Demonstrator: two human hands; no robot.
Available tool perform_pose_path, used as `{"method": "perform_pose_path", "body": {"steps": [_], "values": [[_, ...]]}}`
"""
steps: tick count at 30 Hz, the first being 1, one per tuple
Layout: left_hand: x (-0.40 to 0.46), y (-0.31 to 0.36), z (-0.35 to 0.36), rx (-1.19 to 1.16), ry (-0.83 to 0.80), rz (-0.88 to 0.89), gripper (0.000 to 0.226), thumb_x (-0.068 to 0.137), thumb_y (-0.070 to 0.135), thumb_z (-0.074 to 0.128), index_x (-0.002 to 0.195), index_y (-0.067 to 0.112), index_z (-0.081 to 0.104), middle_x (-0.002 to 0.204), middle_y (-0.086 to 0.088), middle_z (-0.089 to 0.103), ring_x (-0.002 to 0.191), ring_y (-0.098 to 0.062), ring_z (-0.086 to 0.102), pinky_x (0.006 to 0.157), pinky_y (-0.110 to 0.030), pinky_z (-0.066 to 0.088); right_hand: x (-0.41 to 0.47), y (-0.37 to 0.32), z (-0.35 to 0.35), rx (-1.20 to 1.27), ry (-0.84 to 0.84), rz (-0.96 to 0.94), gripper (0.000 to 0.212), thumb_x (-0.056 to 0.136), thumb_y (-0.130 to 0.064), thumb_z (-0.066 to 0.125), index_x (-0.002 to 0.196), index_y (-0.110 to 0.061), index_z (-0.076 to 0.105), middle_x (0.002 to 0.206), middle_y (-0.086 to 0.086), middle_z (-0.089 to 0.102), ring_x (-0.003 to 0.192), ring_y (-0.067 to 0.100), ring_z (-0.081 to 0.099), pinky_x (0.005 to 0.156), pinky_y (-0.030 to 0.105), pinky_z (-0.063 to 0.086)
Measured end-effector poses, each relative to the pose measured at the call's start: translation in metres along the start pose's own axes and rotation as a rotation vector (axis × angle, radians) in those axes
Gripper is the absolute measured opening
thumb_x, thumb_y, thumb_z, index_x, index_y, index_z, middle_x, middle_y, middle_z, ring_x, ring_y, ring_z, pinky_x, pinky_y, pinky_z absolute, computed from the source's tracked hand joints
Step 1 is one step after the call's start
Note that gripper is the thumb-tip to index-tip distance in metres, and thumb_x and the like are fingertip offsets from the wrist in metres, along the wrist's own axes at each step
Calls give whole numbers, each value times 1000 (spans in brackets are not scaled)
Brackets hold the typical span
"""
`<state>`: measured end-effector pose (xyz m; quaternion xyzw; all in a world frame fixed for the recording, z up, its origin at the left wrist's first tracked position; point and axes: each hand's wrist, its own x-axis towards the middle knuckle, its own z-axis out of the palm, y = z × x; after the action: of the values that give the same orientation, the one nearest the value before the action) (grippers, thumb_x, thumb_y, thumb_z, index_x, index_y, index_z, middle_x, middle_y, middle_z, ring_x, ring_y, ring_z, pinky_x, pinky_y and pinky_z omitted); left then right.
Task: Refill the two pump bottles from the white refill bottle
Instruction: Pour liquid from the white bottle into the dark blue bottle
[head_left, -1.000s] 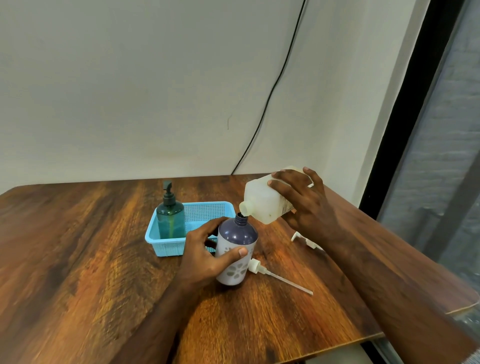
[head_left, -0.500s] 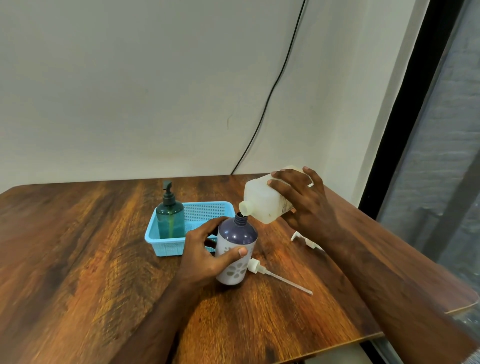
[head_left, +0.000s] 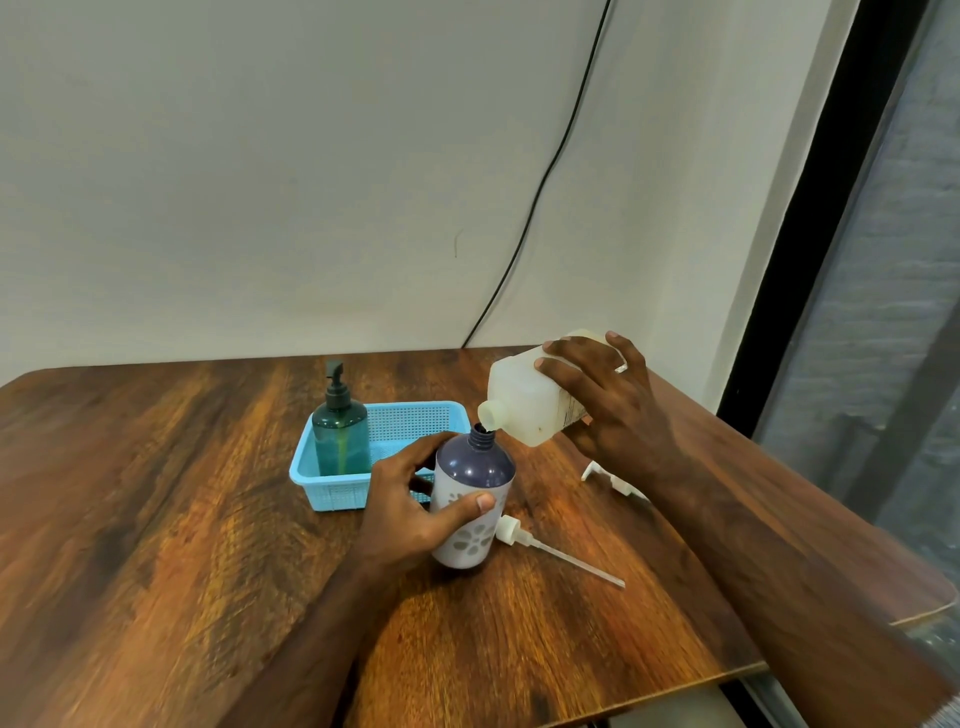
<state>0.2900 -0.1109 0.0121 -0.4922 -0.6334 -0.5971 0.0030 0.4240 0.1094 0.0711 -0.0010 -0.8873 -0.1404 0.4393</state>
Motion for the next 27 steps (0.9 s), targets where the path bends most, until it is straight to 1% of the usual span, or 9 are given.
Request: {"method": "perform_pose_path", "body": {"steps": [3, 6, 13, 19, 24, 27], "values": [[0, 0, 0, 2, 2, 7, 49, 63, 52, 77, 108, 47, 58, 105, 37, 65, 99, 6, 64, 74, -7, 48, 0, 0, 0, 4, -8, -2, 57, 83, -36, 63, 135, -22, 42, 137, 13, 59, 127, 35, 56, 109, 64, 30], [0, 0, 0, 3, 2, 4, 50, 63, 53, 77, 108, 47, 58, 106, 37, 65, 100, 6, 63, 74, -8, 49, 0, 0, -1, 2, -3, 0, 63, 78, -32, 70, 134, -22, 42, 137, 14, 59, 127, 35, 56, 109, 65, 30], [0, -1, 1, 0, -3, 3, 50, 62, 53, 77, 108, 47, 58, 106, 38, 64, 101, 7, 63, 75, -8, 49, 0, 1, 0, -2, -20, -4, 67, 77, -33, 72, 135, -23, 41, 138, 14, 58, 128, 35, 54, 111, 65, 29], [0, -1, 0, 3, -7, 5, 51, 62, 54, 77, 108, 47, 57, 106, 39, 64, 101, 7, 63, 76, -8, 49, 0, 3, 0, -6, -7, -15, 69, 76, -28, 77, 135, -22, 42, 139, 13, 58, 129, 34, 53, 110, 64, 28], [0, -2, 1, -18, 1, 12, 51, 63, 51, 79, 110, 45, 60, 108, 30, 68, 101, 2, 65, 75, -10, 50, 0, 4, 0, -8, 2, -17, 72, 75, -24, 81, 135, -22, 43, 140, 12, 57, 130, 33, 53, 109, 66, 29], [1, -3, 1, -14, -7, 15, 51, 63, 51, 79, 111, 44, 60, 108, 31, 67, 101, 3, 65, 75, -10, 50, 0, 4, 1, -12, 4, -22, 70, 76, -26, 79, 135, -22, 43, 139, 13, 57, 130, 33, 53, 109, 66, 29]]}}
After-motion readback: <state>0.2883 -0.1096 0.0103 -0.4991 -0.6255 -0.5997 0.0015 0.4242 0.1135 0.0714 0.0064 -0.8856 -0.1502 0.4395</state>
